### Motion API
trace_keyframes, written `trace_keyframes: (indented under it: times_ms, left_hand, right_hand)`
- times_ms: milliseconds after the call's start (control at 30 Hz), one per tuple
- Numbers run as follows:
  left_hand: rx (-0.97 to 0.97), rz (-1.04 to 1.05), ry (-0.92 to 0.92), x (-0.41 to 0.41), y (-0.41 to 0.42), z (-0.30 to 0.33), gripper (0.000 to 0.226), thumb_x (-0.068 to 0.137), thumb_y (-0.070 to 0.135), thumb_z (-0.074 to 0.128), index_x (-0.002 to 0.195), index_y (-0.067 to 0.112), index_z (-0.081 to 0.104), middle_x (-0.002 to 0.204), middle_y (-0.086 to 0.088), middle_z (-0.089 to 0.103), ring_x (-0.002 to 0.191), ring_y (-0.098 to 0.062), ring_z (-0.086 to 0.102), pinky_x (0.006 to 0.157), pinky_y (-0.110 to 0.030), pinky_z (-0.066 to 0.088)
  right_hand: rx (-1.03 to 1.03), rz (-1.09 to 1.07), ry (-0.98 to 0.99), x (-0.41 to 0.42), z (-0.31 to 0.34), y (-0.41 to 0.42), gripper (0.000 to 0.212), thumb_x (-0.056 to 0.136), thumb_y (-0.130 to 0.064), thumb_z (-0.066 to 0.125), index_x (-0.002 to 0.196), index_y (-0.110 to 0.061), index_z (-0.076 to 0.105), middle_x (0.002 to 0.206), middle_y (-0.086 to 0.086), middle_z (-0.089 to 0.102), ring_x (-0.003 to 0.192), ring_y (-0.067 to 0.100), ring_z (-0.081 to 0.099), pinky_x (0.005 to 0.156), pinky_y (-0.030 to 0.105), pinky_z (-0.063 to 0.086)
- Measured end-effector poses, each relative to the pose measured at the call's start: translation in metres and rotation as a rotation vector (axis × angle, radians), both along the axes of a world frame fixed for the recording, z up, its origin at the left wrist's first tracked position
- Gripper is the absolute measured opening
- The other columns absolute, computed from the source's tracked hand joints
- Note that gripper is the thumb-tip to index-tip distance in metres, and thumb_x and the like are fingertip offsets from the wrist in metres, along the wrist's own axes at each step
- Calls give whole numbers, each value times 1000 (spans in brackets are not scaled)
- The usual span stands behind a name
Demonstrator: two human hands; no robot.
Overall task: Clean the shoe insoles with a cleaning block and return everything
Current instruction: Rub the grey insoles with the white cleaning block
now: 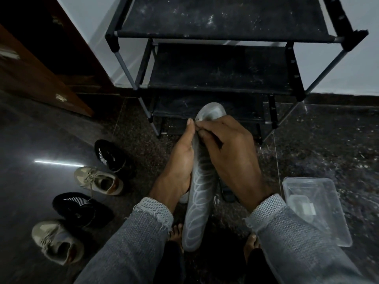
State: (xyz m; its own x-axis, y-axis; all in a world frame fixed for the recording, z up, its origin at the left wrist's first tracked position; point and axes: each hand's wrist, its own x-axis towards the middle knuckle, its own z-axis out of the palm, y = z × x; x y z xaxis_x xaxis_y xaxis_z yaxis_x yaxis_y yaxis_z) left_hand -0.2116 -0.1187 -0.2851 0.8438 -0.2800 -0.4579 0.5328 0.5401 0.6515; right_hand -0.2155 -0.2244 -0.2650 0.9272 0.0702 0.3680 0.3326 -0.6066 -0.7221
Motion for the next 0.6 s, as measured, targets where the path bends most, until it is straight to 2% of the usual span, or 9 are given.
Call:
trace_keyframes:
  times_ms: [67,133,200,267,333,400,500,600]
  left_hand:
    - [8,22,0,-1,-1,4,62,101,52,29,129,7,59,123,-16,65,114,-25,63,99,-36,50]
    - [-1,-7,-33,-4,-5,6,58,101,48,31,107,9,73,102,-13,72,93,-21,70,84,-31,56]
    - [25,-32,-58,-5,-8,7,56,102,45,31,98,10,74,91,-10,73,82,-18,70,75,-27,57]
    - [48,-35,-70,-6,-9,8,51,103,43,30,99,10,70,83,-6,72,75,-14,69,69,-23,57]
    - [45,-37,-70,-5,-8,8,51,103,43,29,104,10,67,87,-7,73,79,-15,70,71,-24,58]
    - [42,-22,-49,-4,-4,9,55,103,46,27,119,7,63,105,-11,72,97,-19,70,83,-28,57]
    - [79,-14,-49,-1,3,7,65,101,53,24,137,6,51,132,-15,60,123,-25,58,102,-37,46]
    - [83,-2,-48,-1,3,8,63,101,52,25,134,6,54,127,-15,63,118,-25,61,98,-35,50]
  right_hand:
    - [-10,-26,-8,3,1,-2,18,93,-13,62,108,-13,72,102,1,66,90,8,62,81,18,52]
    - [-9,-72,-10,6,2,-6,16,92,-13,63,105,-13,73,101,0,65,87,8,62,80,18,52]
    - [8,-123,3,11,4,-11,16,91,-13,64,104,-13,73,100,-1,64,86,7,61,79,16,51]
    - [44,-156,43,13,5,-15,16,90,-13,64,103,-15,73,100,-2,64,86,5,61,79,14,50]
    - [88,-135,80,11,7,-13,15,89,-12,65,101,-16,74,99,-4,65,87,3,61,80,12,49]
    - [124,-63,114,6,7,-7,15,87,-10,67,98,-17,74,94,-7,65,85,2,62,78,11,49]
    - [141,21,147,2,6,0,16,85,-9,69,97,-17,75,92,-6,67,85,2,62,77,8,48]
    - [115,-2,90,2,4,0,15,86,-9,69,99,-15,74,95,-3,68,84,3,63,79,12,50]
